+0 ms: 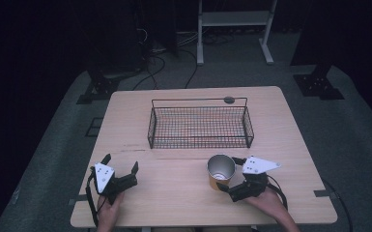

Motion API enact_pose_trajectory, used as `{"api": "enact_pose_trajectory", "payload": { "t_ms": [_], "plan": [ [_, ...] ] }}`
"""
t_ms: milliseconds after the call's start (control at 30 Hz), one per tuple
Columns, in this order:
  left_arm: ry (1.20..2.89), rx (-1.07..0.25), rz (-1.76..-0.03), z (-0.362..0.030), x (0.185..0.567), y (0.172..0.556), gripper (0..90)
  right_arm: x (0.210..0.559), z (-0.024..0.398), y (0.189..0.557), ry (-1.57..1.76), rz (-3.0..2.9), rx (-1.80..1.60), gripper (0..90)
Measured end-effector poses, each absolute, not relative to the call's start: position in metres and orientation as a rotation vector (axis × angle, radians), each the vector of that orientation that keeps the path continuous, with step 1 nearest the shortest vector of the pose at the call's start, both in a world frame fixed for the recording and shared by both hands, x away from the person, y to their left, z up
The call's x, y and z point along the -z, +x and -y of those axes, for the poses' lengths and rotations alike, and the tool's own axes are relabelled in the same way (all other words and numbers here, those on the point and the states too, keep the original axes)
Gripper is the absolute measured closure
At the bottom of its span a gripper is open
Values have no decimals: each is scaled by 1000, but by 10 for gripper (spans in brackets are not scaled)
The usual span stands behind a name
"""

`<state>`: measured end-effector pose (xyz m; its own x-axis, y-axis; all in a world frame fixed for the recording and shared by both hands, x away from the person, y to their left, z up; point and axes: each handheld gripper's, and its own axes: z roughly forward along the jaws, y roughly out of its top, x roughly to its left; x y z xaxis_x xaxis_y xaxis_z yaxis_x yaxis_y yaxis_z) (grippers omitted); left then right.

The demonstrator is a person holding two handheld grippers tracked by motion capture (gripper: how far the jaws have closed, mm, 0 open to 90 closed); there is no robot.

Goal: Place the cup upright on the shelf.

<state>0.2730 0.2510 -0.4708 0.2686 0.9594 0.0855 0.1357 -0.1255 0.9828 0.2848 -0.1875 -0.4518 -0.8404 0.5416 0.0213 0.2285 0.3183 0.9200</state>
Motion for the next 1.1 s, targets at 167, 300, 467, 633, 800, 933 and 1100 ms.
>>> {"api": "enact_pose_trajectory", "payload": {
  "t_ms": [167,300,467,633,800,933,1100],
  "plan": [
    [1513,-1010,-1063,-251,471,273,0,452,182,287,698,-2288,-1537,6],
    [1511,-1009,-1064,-251,471,273,0,453,178,289,695,-2292,-1535,6],
    [1512,-1009,-1063,-251,471,273,0,450,173,292,687,-2292,-1534,6],
    [1512,-1007,-1062,-251,471,273,0,450,169,294,687,-2311,-1520,7],
    [1511,-1007,-1063,-251,471,273,0,450,168,294,688,-2317,-1523,7],
    [1512,-1007,-1063,-251,471,273,0,450,168,295,691,-2324,-1526,7],
    [1512,-1008,-1063,-251,471,273,0,449,168,295,690,-2329,-1531,8]
  ]
}}
